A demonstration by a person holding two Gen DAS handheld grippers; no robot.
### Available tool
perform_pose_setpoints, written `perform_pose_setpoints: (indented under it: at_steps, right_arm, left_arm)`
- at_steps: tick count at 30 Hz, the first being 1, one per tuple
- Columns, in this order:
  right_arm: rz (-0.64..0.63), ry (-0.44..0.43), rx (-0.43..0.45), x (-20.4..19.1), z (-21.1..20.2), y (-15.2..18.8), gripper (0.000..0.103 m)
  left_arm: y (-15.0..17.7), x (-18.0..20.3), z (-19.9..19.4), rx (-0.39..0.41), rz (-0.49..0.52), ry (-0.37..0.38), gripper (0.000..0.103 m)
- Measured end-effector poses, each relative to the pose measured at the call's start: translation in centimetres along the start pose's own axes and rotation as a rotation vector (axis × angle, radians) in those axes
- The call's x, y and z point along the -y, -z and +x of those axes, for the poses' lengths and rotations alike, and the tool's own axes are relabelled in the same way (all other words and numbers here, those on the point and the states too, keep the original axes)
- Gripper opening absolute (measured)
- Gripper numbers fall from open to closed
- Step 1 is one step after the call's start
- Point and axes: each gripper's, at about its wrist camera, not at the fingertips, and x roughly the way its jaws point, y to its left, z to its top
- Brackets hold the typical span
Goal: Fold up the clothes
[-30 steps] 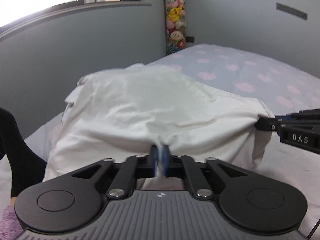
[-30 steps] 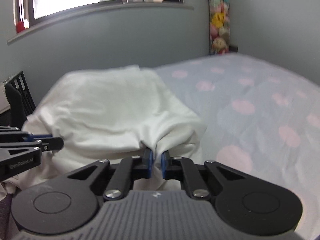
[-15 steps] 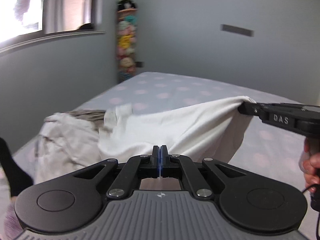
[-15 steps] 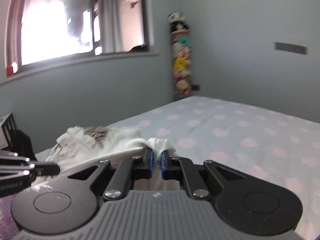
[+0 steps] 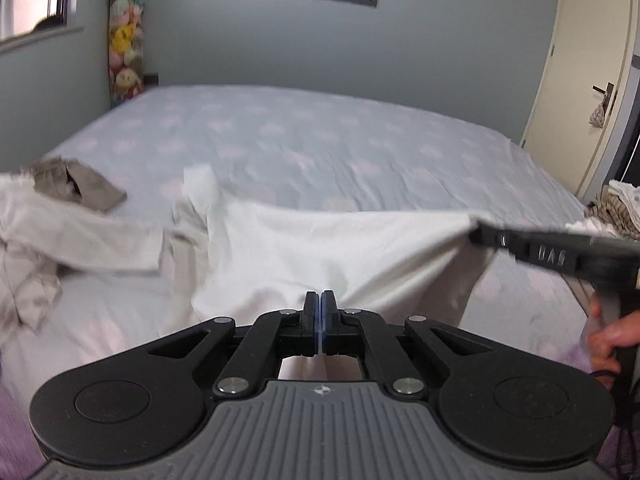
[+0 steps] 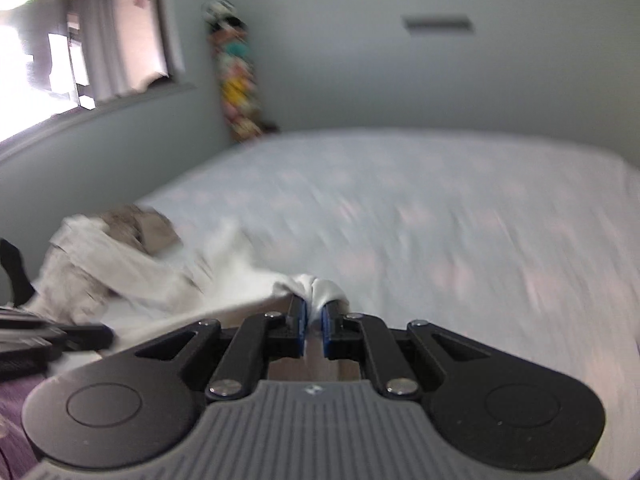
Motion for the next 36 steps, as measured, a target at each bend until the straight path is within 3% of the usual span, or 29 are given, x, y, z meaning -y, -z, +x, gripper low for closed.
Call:
perform_pose_setpoints:
  at_steps: [4, 8, 11, 15, 16, 18, 20, 23, 27, 32, 34, 36]
  right_arm:
    - [0.067, 0.112, -0.060, 3.1, 0.8, 2.7, 0.009]
    - [0.133, 0.161, -0.082, 5.3, 1.1, 3.5, 0.009]
    - [0.182, 0.197, -0.098, 7.0, 1.3, 4.1, 0.012]
    - [0.153, 0.240, -0.089, 7.4, 1.2, 3.9, 0.039]
    - [0.144, 0.247, -0.085, 7.4, 1.3, 3.7, 0.040]
    - [0.132, 0.241, -0.080, 7.4, 1.4, 3.1, 0.040]
    - [0.097, 0.230, -0.075, 7.0, 1.9, 2.4, 0.042]
    - [0.004, 0.192, -0.076, 5.5, 3.1, 1.0, 0.053]
    - [-0.094, 0.086, -0.153, 3.3, 6.8, -0.5, 0.059]
    - [-0.182, 0.029, -0.259, 1.2, 12.6, -0.3, 0.072]
    - [-0.180, 0.021, -0.300, 1.2, 14.9, 0.2, 0.073]
    - [-0.147, 0.016, -0.341, 1.7, 16.8, 0.6, 0.073]
  left_arm:
    - [0.8, -1.8, -0.1, -0.021, -0.015, -0.059, 0.002]
    - [0.8, -3.4, -0.2, -0.038, -0.073, -0.128, 0.020]
    - [1.0, -4.7, 0.8, -0.069, -0.121, -0.149, 0.024]
    - [1.5, -6.5, 2.8, -0.128, -0.200, -0.147, 0.029]
    - [1.7, -7.0, 3.3, -0.143, -0.220, -0.147, 0.030]
    - [2.0, -7.9, 4.3, -0.172, -0.260, -0.146, 0.040]
    - [2.3, -8.8, 5.3, -0.202, -0.300, -0.145, 0.041]
    - [2.0, -9.4, 7.5, -0.252, -0.323, -0.150, 0.042]
    - [2.4, -10.0, 10.4, -0.320, -0.362, -0.156, 0.042]
    - [3.0, -9.9, 12.4, -0.362, -0.371, -0.139, 0.042]
    - [3.0, -9.8, 12.5, -0.355, -0.366, -0.133, 0.040]
    - [3.0, -9.5, 12.5, -0.342, -0.358, -0.122, 0.028]
